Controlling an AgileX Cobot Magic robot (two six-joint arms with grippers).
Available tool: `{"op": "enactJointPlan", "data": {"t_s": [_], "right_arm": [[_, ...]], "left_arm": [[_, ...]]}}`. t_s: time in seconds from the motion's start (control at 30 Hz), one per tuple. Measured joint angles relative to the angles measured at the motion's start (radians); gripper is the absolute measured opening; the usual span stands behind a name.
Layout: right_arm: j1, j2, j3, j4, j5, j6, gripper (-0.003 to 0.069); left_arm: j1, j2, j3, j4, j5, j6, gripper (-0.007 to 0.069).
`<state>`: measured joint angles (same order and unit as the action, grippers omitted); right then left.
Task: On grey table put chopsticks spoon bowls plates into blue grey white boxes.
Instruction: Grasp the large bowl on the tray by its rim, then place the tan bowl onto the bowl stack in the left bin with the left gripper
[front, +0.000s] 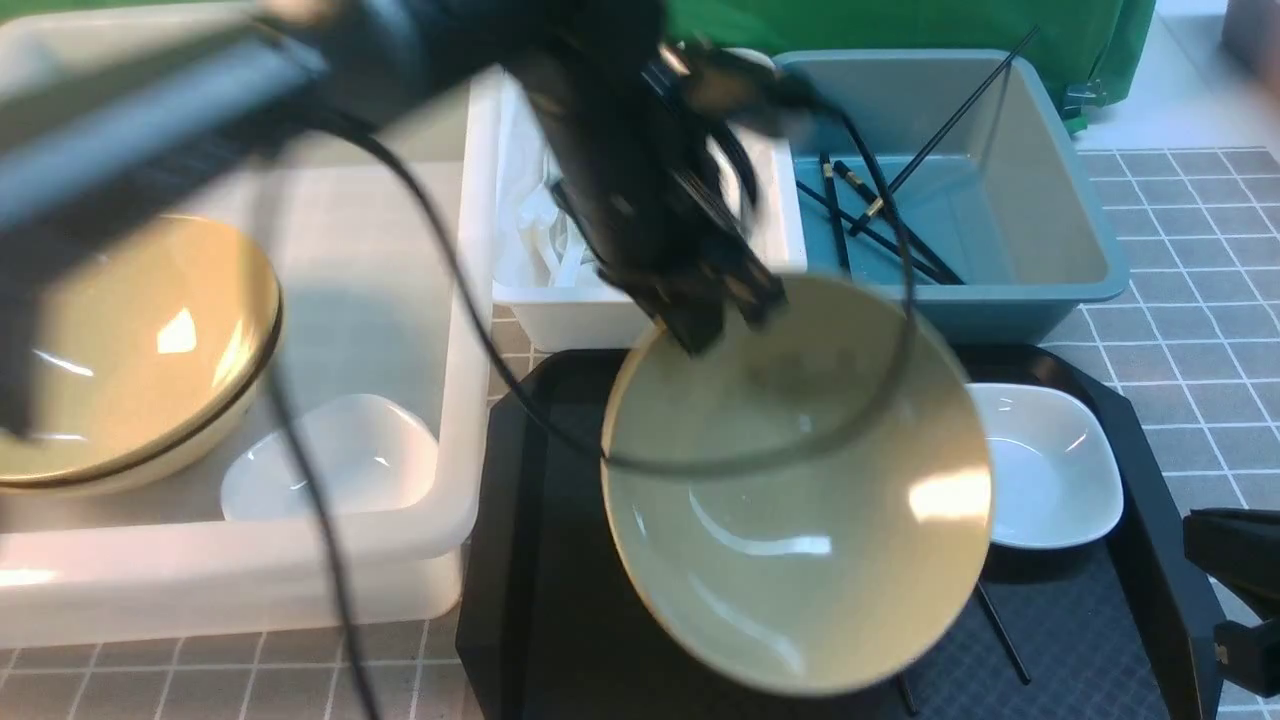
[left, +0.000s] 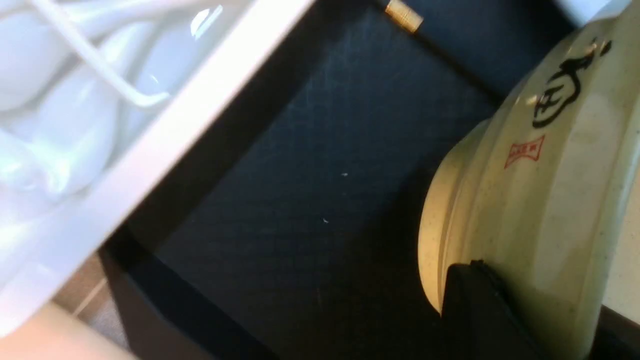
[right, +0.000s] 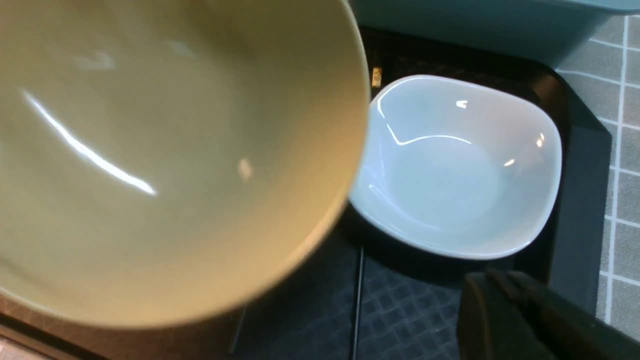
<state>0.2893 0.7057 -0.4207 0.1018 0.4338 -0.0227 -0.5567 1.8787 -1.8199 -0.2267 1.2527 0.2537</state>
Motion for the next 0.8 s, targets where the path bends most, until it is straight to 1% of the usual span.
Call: {"op": "enactJointPlan", "data": {"t_s": [0.03,0.07,0.1,0.17,0.2,0.23,0.3,0.33,0.43,0.5,0.53,0.63,0.73,0.8], "right_arm": [[0.000,0.000,0.000,0.000,0.006,0.000,0.0046],[0.000,0.000,0.000,0.000,0.007,0.000,0.0046],[0.000,0.000,0.000,0.000,0.008,0.000,0.0046],[0.000,0.000,0.000,0.000,0.008,0.000,0.0046],[0.000,0.000,0.000,0.000,0.008,0.000,0.0046],[0.000,0.000,0.000,0.000,0.008,0.000,0.0046],[0.000,0.000,0.000,0.000,0.008,0.000,0.0046],[0.000,0.000,0.000,0.000,0.008,0.000,0.0046],[0.000,0.000,0.000,0.000,0.007,0.000,0.0046],[0.000,0.000,0.000,0.000,0.006,0.000,0.0046],[0.000,0.000,0.000,0.000,0.006,0.000,0.0046],[0.000,0.000,0.000,0.000,0.006,0.000,0.0046],[0.000,0.000,0.000,0.000,0.006,0.000,0.0046],[0.000,0.000,0.000,0.000,0.006,0.000,0.0046]], "left_arm": [[0.056,-0.049,0.000,-0.076,0.001,0.029,0.0005],[0.073,-0.055,0.000,-0.084,0.001,0.032,0.0005],[0.127,-0.090,0.000,-0.142,0.002,0.049,0.0005],[0.223,-0.150,0.000,-0.202,0.004,0.070,0.0005],[0.297,-0.179,0.000,-0.233,0.004,0.080,0.0005],[0.350,-0.200,0.000,-0.244,0.006,0.081,0.0004],[0.540,-0.254,0.000,-0.261,0.007,0.078,0.0004],[0.569,-0.260,0.000,-0.261,0.006,0.075,0.0004],[0.814,-0.282,0.034,-0.242,-0.005,0.043,0.0004],[0.920,-0.282,0.087,-0.230,-0.011,0.032,0.0004],[0.964,-0.282,0.120,-0.225,-0.011,0.028,0.0004],[1.036,-0.282,0.196,-0.209,-0.017,0.025,0.0004],[1.076,-0.280,0.269,-0.202,-0.041,0.025,0.0004],[1.085,-0.280,0.321,-0.189,-0.073,0.022,0.0004]]}}
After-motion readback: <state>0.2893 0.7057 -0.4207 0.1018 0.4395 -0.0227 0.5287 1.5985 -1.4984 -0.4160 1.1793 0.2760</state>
